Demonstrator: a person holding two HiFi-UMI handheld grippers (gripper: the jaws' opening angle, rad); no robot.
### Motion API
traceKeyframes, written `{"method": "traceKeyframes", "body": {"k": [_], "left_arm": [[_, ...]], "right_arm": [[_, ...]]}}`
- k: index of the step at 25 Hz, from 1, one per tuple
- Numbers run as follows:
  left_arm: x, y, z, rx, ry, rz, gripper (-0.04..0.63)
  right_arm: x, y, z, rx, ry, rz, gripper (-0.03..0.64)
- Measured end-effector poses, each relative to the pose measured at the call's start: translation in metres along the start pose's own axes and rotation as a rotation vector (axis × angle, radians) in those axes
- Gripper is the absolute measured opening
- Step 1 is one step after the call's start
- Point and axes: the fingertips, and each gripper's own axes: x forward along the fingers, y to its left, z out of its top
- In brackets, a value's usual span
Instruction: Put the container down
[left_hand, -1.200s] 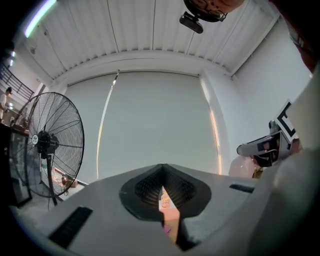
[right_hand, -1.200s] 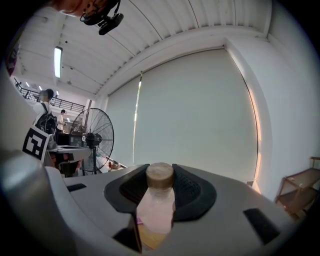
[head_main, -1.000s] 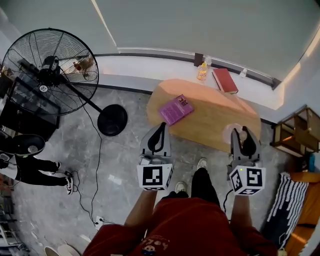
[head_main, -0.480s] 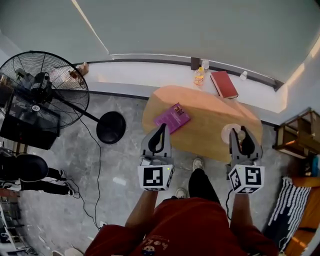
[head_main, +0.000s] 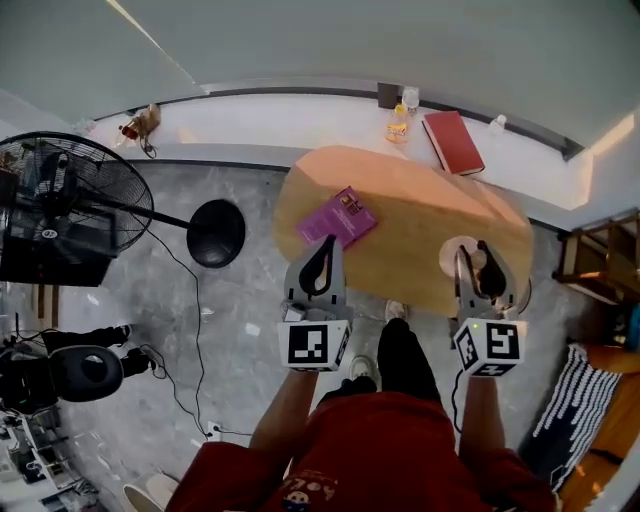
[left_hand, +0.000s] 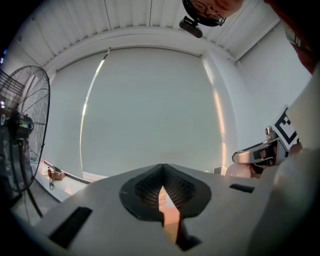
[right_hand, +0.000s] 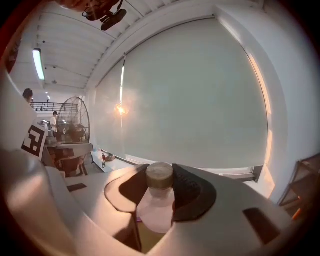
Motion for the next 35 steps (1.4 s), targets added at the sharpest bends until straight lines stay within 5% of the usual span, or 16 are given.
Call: {"method": "traceKeyframes", "body": {"k": [19, 35], "left_arm": [[0.095, -0.03, -0.151, -0.06, 0.255, -0.04, 0.005], [0.103, -0.067, -0.264, -0.117, 0.473, -0.055, 0.005]], "right_arm": [[0.115, -0.057, -0.183, 0.057, 0.317, 0.008, 0.135], [0.162, -0.091, -0.355, 0.047, 0.573, 0.023, 0.135]]}}
